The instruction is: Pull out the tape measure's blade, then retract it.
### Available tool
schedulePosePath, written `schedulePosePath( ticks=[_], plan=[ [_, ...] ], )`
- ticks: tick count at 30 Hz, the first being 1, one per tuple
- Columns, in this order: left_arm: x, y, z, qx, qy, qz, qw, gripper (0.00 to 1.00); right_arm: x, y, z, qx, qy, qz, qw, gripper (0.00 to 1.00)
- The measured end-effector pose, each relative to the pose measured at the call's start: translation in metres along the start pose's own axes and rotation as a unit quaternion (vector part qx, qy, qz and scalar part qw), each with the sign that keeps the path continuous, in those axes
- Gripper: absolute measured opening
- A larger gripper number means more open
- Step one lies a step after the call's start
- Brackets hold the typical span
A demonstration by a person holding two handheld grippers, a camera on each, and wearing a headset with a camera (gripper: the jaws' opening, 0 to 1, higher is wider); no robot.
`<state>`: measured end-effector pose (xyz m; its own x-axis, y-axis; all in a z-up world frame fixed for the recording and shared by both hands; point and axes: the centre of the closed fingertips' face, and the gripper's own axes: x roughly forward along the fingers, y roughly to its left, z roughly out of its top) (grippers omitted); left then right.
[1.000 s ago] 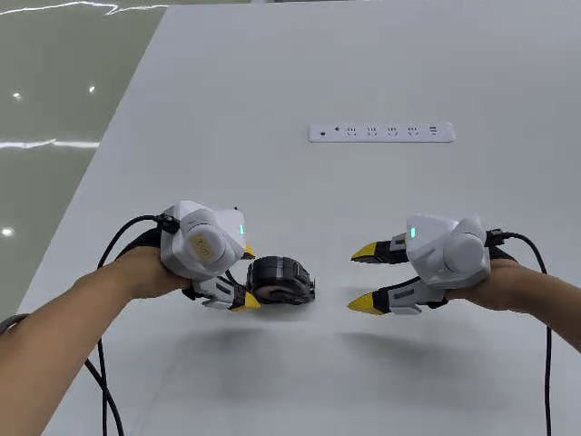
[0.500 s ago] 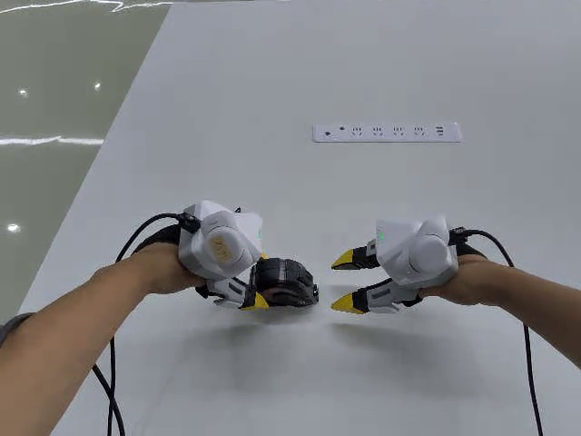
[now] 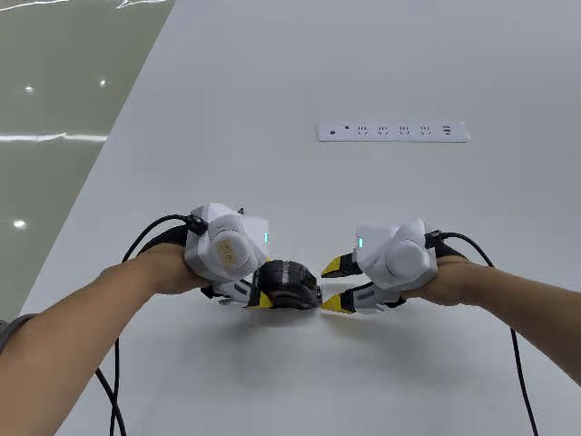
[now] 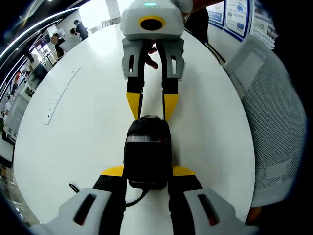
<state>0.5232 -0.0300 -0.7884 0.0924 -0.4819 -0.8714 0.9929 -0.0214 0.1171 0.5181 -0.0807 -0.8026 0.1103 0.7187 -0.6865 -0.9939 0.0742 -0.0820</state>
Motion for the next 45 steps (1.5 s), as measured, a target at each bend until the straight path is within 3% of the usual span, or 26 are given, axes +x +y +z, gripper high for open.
schedulePosePath(
  ticks=[9,12,21,30,35,45],
  plan=[
    [-0.0002,-0.0007,-0.0003,-0.010,-0.008,0.003,0.9999,0.28,0.0080,0.0026,-0.0052,-0.001,0.008,0.008,0.9999,0.19],
    [-0.0004,-0.0010,-0.0005,-0.013,-0.008,0.003,0.9999,0.27,0.0071,0.0046,-0.0053,0.015,0.005,0.017,0.9997,0.16],
    [-0.0002,-0.0014,-0.0011,-0.018,-0.010,0.004,0.9998,0.27,0.0062,0.0048,-0.0054,0.027,-0.006,0.008,0.9996,0.13],
    [0.0004,-0.0012,-0.0006,-0.021,-0.011,0.004,0.9997,0.26,0.0061,0.0051,-0.0068,0.024,0.001,0.012,0.9996,0.12],
    [-0.0001,-0.0014,-0.0007,-0.020,-0.011,0.003,0.9997,0.26,0.0021,0.0072,-0.0084,0.005,0.007,0.021,0.9997,0.11],
    [-0.0006,-0.0014,-0.0008,-0.021,-0.009,0.005,0.9997,0.26,0.0041,0.0063,-0.0082,0.013,0.009,0.019,0.9997,0.11]
  ],
)
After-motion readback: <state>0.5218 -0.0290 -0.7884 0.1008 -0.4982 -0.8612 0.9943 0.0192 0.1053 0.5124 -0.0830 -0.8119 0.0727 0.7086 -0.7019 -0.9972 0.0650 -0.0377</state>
